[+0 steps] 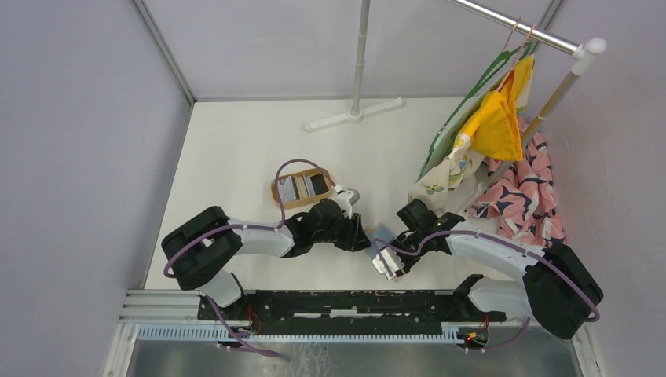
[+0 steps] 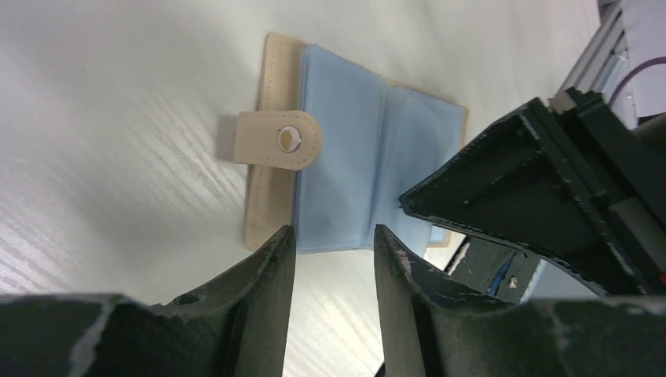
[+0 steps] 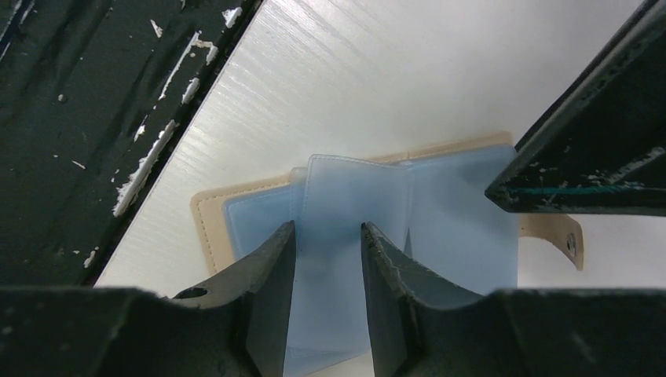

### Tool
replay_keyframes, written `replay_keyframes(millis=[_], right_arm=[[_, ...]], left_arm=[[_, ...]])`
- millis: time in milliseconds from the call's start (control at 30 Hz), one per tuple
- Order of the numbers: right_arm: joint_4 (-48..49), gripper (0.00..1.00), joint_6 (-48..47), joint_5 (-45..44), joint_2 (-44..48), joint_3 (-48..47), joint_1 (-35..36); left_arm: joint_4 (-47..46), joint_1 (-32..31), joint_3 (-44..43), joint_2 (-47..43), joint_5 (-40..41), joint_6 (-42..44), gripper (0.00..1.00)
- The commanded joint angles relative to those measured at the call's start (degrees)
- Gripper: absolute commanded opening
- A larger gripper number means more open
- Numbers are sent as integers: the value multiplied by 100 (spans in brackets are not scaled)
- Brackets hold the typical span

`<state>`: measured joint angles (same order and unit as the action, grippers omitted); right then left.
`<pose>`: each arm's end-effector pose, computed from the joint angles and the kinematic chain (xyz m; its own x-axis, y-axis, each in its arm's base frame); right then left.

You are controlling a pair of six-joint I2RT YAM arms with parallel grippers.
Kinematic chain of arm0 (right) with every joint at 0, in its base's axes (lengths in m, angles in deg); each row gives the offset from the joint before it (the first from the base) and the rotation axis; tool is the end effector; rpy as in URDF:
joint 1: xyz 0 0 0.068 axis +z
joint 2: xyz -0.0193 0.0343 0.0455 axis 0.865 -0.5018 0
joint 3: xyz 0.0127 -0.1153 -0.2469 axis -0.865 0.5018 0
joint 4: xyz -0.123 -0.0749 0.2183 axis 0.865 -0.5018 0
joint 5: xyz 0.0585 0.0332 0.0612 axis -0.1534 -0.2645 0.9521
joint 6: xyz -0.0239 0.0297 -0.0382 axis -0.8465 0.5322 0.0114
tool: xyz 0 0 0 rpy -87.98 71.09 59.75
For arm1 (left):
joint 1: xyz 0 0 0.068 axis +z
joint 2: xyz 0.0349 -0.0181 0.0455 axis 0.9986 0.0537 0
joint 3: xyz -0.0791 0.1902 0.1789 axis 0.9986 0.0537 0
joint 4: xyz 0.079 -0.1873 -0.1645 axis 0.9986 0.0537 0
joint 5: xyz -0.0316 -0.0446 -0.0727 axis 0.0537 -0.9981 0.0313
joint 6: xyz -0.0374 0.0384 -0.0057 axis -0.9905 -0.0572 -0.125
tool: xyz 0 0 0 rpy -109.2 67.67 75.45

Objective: Put the credit cards into the card holder
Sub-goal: Open the card holder at the center of the board.

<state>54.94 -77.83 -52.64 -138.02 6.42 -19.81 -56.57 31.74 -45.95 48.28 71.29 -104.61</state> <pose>0.1295 0.1357 0.1576 0.5127 -0.6164 -0.5976 -0.8406 -0.5022 -0.2032 0.1648 -0.2495 0.1446 -0.8015 0.1048 -0.5888 0.5174 0.6154 -0.5947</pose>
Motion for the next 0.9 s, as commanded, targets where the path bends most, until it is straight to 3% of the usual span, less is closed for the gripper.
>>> replay_keyframes(millis=[0, 533, 733, 867], right_arm=[[-146, 42, -197, 254, 50, -155, 7], [-565, 45, -556, 383, 403, -299, -58], [-561, 51, -579, 468, 664, -279, -317], [-479, 53, -554, 435, 664, -189, -368]], left_arm=[[-547, -44, -102, -246, -305, 14, 47], [-1957, -108, 119, 260, -791, -653, 48], [-1549, -108, 139, 156, -295, -410, 49], [-1123, -107, 176, -52, 178, -61, 62]])
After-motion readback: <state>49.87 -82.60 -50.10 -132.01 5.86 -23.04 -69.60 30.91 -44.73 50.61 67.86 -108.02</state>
